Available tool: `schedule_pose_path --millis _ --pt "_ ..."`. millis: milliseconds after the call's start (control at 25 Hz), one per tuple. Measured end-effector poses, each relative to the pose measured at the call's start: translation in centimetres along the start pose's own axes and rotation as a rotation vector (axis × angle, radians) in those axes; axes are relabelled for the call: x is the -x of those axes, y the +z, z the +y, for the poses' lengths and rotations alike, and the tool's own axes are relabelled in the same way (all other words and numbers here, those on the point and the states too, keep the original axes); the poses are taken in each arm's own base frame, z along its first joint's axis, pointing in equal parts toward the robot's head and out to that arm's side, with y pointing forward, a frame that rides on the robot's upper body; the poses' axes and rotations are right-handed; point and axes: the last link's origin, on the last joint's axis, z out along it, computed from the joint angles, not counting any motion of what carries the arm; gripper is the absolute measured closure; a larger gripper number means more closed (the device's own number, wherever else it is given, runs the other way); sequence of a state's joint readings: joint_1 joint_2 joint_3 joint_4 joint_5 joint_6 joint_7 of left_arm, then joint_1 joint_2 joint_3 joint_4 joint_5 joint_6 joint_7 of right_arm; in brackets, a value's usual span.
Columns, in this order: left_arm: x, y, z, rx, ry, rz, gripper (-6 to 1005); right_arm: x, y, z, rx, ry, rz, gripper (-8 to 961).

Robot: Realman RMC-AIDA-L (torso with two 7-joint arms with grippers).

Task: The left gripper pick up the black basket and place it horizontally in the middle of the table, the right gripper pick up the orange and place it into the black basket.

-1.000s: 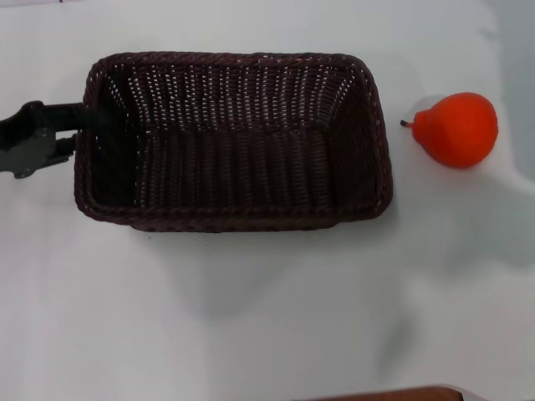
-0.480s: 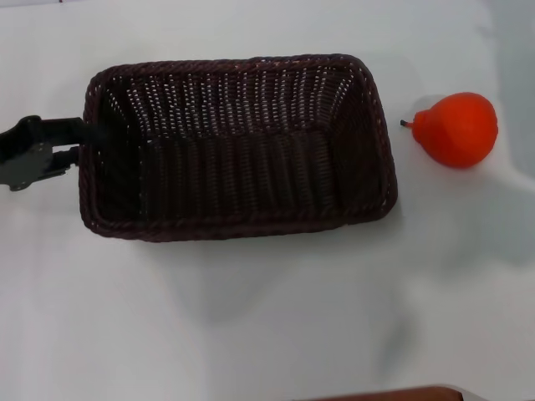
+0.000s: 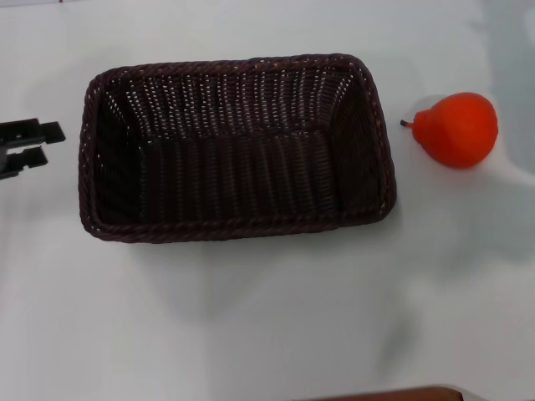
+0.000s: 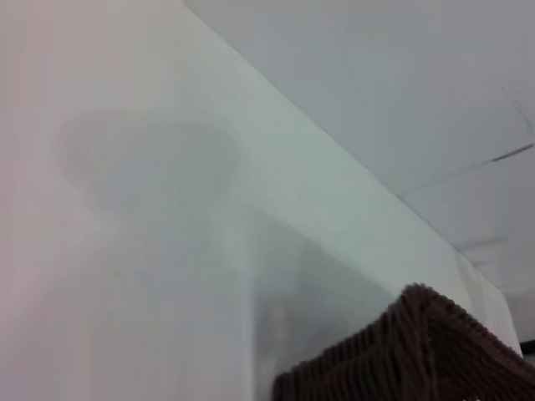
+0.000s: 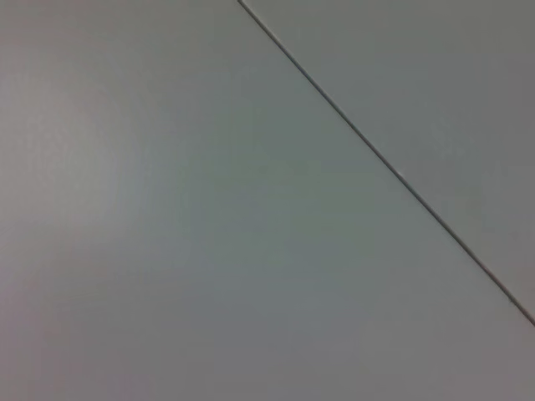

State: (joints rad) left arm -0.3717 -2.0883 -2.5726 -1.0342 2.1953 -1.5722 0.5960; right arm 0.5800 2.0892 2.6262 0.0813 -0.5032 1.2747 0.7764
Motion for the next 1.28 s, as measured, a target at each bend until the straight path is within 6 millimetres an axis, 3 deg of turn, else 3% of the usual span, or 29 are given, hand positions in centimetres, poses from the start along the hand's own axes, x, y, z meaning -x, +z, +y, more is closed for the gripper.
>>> schedule_pose_path --millis 160,400,680,880,1080,1280 --pt "-0.5 -1.1 -1.7 -0.019 -0.048 0.008 463 0.0 0.1 0.0 -0.004 -0.002 -0.001 38" --pt "-1.8 -3.1 -3.2 -0.045 -0.051 0.097 330 0.2 0.1 -0.3 -0.027 -0.01 -0.021 38" --pt "-3.9 -4.5 -2.9 0.006 0.14 0.321 315 0.5 0.6 -1.0 -0.09 -0.007 -0.075 37" --pt "-4.3 -4.4 -1.6 0.066 0.372 0.599 314 1.0 1.2 -2.6 -0.211 -0.059 -0.147 37" --pt "-3.1 -3.8 -0.8 0.057 0.593 0.874 313 0.4 3.2 -4.1 -0.426 -0.103 -0.375 37" --pt "-2.3 -2.4 -1.1 0.069 0.611 0.946 312 -1.6 5.2 -4.6 -0.574 -0.204 -0.749 38"
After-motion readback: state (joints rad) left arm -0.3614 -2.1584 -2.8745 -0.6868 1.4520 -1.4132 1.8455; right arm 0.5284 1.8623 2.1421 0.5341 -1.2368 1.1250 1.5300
